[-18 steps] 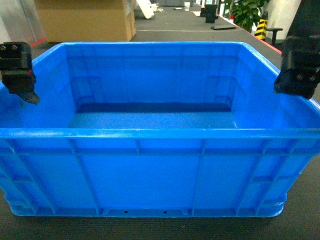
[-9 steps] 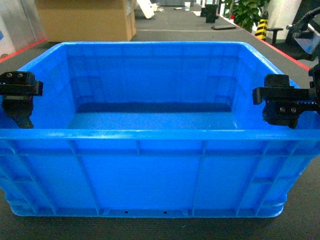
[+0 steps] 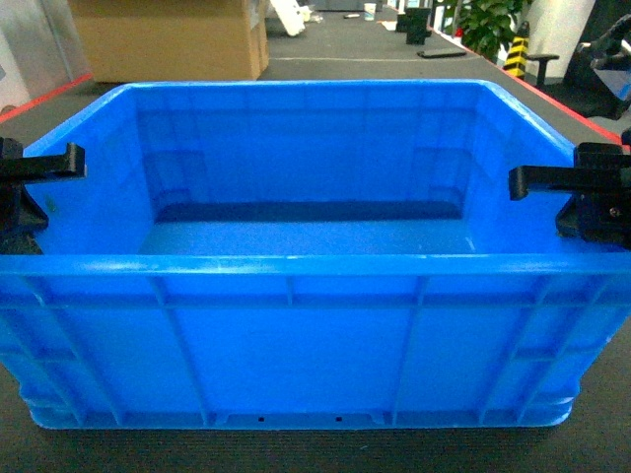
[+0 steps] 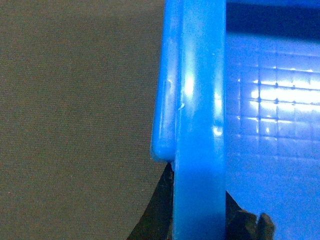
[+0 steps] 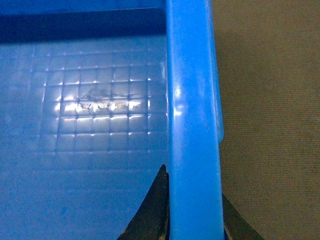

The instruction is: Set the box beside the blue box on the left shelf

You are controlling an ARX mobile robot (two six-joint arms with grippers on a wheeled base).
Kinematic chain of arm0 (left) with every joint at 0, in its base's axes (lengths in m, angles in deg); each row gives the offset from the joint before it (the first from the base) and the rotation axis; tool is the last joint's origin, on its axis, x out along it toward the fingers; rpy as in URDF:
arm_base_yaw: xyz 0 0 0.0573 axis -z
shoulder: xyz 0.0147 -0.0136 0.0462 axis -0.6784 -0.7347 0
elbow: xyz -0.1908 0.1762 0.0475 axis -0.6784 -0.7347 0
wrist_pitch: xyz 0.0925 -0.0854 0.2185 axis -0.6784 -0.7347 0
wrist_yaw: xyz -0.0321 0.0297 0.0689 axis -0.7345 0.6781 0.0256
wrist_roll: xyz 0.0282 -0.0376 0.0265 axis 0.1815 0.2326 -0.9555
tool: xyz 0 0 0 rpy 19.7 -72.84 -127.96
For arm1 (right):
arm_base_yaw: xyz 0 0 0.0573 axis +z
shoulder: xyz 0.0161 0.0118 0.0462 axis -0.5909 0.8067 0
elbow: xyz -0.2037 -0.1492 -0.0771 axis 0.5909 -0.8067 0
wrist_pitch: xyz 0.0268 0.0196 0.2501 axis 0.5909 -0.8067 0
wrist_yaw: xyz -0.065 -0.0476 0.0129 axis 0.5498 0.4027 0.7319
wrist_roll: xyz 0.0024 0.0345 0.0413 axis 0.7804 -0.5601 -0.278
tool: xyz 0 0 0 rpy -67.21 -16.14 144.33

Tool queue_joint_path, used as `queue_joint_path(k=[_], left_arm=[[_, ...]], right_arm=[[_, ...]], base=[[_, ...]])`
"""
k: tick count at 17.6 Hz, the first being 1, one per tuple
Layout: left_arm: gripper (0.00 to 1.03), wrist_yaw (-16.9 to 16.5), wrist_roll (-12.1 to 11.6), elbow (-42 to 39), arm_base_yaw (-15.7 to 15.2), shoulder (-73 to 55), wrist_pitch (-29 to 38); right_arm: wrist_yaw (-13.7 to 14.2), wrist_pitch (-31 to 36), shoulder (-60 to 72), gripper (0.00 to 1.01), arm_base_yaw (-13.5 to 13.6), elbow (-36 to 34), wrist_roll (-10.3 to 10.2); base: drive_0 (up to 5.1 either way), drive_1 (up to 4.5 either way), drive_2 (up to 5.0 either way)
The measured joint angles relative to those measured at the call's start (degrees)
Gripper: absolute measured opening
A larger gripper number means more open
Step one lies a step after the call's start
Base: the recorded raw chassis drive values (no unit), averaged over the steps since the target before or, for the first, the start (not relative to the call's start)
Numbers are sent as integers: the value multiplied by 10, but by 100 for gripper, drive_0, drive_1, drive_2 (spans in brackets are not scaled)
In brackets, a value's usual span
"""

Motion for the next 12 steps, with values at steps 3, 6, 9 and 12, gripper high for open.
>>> queue_joint_path(k=[3, 6, 9, 12], left_arm=[[8, 11, 10, -35, 21, 53, -2], [8, 30, 18, -64, 45, 125, -1], [8, 48, 23, -89, 68, 171, 0], [8, 71, 34, -120, 96, 210, -4]], right_arm=[[1, 1, -57, 9, -7, -44, 0], [0, 10, -134, 9, -12, -89, -2], [0, 10, -188, 9, -16, -125, -1], [-6, 5, -232, 9, -27, -161, 4]], base=[[0, 0, 0], [0, 0, 0], [0, 0, 0], [0, 0, 0]])
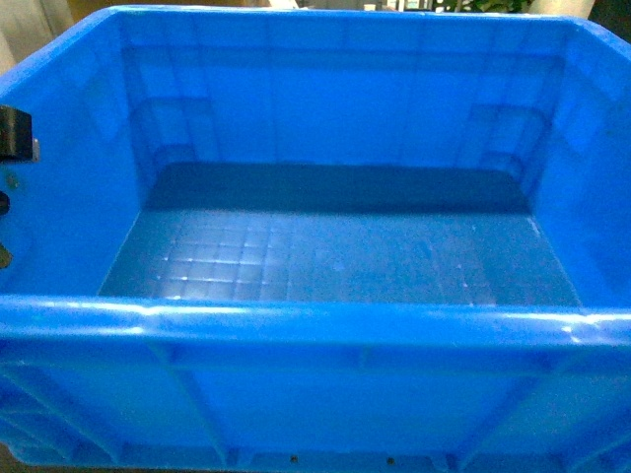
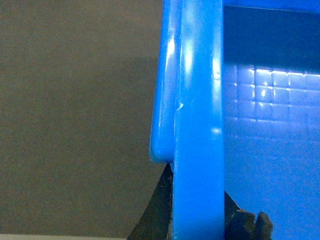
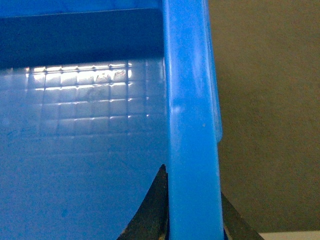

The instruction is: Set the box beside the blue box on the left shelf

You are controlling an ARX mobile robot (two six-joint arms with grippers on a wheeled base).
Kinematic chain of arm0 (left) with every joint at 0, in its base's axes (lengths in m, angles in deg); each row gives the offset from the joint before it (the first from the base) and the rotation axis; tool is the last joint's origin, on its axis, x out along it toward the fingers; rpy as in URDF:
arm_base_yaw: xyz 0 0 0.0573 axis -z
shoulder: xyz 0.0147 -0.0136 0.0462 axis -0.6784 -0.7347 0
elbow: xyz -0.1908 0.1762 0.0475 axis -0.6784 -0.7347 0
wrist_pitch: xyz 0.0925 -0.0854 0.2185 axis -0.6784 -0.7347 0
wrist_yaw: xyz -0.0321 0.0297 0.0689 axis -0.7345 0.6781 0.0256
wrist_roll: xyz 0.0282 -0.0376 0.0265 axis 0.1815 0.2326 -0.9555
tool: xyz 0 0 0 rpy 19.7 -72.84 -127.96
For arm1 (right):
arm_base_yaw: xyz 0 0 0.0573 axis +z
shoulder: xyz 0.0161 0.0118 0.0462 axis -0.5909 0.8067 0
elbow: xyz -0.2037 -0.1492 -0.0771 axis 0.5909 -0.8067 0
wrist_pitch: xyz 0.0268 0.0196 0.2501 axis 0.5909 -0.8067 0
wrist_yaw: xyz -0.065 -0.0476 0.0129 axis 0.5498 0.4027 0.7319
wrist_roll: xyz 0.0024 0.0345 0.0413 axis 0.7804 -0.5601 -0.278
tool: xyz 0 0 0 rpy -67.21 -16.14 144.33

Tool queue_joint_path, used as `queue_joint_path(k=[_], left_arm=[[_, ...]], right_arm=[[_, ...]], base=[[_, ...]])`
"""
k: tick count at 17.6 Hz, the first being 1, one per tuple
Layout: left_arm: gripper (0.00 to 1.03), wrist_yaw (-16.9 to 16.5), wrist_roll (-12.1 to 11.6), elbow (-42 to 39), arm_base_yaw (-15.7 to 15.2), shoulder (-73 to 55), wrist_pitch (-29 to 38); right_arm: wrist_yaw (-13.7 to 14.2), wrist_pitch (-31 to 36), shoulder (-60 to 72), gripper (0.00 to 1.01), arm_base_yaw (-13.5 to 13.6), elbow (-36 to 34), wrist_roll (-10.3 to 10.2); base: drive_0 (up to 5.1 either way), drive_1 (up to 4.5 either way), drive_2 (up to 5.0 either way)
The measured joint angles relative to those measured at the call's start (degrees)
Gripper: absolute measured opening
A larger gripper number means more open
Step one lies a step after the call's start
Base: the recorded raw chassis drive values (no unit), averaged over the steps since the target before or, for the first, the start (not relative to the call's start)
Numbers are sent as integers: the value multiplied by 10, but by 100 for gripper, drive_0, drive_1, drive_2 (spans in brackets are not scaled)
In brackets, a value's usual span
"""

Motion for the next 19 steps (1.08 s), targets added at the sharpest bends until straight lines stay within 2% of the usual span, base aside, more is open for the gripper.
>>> queue_joint_path(k=[3, 6, 7, 8, 10, 19], left_arm=[[8, 31, 18, -33, 40, 45, -15], [8, 54, 29, -49, 63, 85, -28], [8, 93, 29, -59, 94, 151, -32], [8, 109, 29, -70, 106, 176, -31], [8, 109, 28, -72, 106, 176, -35], [8, 110, 30, -74, 106, 174, -37]], right_arm=[[4, -21, -54, 9, -1, -36, 4], [16, -41, -107, 9, 9, -53, 5], [41, -42, -178, 9, 26, -68, 9], [60, -33, -205, 9, 41, -79, 16], [70, -36, -213, 9, 50, -87, 16], [70, -36, -210, 9, 51, -88, 16]], base=[[0, 0, 0], [0, 0, 0], [0, 0, 0], [0, 0, 0], [0, 0, 0], [0, 0, 0]])
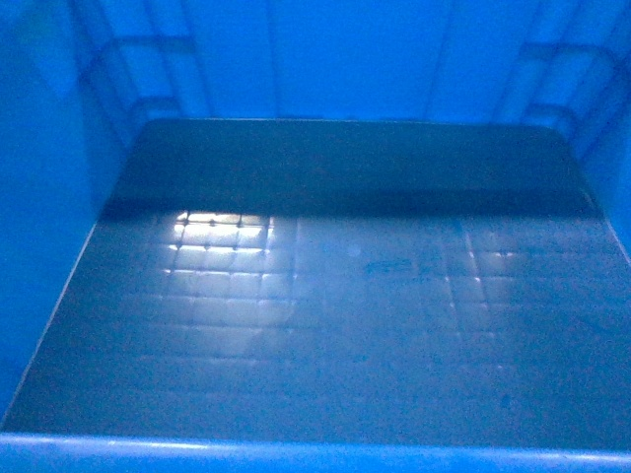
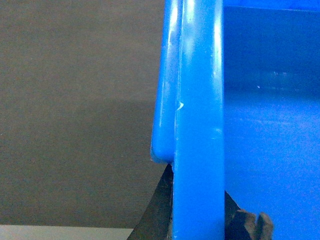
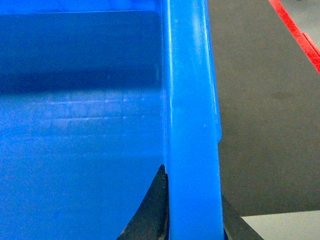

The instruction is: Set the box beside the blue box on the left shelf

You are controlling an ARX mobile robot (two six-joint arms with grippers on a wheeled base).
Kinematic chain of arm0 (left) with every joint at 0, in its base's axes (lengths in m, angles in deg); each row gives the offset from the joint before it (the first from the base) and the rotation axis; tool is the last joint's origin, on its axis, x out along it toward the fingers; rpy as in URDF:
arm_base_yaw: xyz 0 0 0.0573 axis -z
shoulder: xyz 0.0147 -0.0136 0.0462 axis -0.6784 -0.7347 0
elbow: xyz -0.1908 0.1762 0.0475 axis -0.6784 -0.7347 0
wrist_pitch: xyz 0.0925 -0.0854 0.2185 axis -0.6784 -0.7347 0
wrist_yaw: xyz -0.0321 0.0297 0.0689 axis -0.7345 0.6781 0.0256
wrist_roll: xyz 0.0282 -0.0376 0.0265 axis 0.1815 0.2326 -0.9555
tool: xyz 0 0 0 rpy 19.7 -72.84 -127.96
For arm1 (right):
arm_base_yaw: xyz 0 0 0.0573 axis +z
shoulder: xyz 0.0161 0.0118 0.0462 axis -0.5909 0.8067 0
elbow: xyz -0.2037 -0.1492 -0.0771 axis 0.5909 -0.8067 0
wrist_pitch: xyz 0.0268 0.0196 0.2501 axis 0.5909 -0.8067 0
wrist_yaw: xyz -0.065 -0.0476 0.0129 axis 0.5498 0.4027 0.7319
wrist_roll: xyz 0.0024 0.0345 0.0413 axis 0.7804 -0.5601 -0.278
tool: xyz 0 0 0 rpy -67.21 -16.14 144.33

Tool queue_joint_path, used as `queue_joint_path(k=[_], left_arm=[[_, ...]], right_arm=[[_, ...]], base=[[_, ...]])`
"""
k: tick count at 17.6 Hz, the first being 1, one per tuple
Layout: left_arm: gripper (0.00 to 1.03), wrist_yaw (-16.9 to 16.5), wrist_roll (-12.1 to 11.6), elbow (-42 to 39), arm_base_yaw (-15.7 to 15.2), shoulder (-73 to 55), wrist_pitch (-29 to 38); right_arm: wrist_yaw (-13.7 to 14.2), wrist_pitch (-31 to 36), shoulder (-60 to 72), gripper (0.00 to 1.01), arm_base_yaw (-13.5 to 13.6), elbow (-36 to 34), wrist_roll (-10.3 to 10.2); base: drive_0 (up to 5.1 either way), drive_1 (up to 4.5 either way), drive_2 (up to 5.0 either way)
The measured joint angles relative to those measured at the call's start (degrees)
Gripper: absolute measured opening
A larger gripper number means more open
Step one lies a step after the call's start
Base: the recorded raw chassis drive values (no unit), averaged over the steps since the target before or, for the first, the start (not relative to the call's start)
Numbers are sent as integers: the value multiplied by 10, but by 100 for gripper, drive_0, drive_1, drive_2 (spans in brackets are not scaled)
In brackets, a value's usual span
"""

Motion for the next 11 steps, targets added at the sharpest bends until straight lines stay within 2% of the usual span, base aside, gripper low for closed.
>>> queue_joint_path(k=[11], left_arm=[[8, 0, 0, 0, 0, 0, 1]], right_arm=[[1, 0, 0, 9, 0, 0, 0]], base=[[0, 0, 0]])
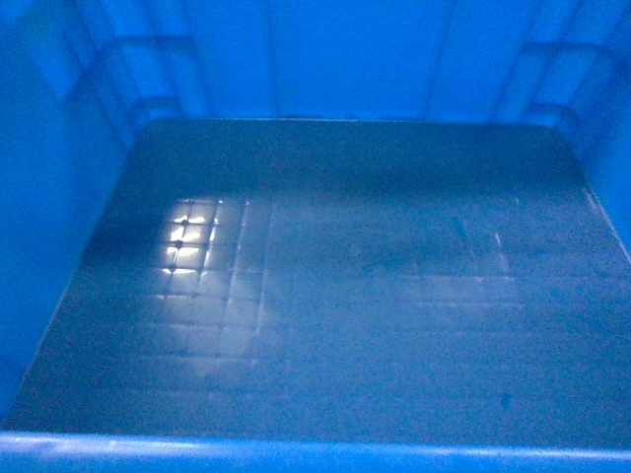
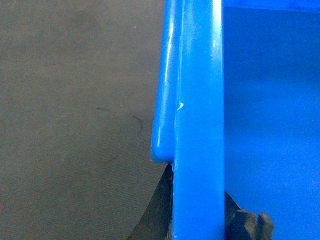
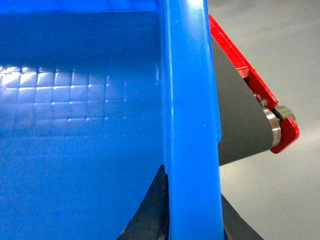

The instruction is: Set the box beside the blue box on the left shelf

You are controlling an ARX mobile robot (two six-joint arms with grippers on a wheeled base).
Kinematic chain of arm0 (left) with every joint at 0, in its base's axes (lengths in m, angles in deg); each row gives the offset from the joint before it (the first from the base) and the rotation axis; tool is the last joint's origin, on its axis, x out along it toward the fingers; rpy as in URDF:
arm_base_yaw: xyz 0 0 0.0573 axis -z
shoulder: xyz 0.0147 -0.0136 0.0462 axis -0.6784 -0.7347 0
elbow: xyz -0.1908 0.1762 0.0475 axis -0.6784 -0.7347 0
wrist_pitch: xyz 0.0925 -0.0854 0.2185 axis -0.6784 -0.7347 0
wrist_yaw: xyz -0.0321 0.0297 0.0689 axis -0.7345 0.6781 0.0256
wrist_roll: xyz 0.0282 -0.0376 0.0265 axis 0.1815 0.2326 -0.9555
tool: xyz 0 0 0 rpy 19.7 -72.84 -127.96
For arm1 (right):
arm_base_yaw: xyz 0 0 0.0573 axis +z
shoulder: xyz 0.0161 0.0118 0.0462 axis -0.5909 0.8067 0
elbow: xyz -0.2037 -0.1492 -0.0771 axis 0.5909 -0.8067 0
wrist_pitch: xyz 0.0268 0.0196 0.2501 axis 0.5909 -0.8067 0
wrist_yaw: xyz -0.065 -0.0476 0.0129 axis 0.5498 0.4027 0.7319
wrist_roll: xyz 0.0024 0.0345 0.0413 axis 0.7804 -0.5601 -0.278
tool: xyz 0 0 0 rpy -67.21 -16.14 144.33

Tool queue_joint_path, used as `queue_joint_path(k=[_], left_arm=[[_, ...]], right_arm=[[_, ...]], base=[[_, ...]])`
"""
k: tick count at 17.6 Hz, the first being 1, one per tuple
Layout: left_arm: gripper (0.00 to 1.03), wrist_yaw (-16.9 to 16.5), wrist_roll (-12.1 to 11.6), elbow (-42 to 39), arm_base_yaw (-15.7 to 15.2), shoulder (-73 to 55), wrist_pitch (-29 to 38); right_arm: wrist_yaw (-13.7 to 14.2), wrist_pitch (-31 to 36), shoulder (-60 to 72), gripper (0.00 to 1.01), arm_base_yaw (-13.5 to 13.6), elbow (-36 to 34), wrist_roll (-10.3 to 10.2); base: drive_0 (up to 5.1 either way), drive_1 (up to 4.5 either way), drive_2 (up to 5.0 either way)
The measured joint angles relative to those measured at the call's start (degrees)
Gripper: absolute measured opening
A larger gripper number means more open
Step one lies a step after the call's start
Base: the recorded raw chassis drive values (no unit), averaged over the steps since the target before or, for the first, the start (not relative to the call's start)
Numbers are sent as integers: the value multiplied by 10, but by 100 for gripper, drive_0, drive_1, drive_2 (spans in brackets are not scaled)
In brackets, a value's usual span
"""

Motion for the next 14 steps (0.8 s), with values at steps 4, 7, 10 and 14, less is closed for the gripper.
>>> queue_joint_path(k=[4, 7, 10, 14], left_arm=[[8, 0, 0, 0, 0, 0, 0], [8, 0, 0, 0, 0, 0, 0], [8, 0, 0, 0, 0, 0, 0], [8, 0, 0, 0, 0, 0, 0]], right_arm=[[0, -2, 0, 9, 0, 0, 0], [0, -2, 0, 9, 0, 0, 0], [0, -1, 0, 9, 0, 0, 0], [0, -2, 0, 9, 0, 0, 0]], base=[[0, 0, 0], [-148, -148, -148], [-157, -157, -157], [-161, -161, -161]])
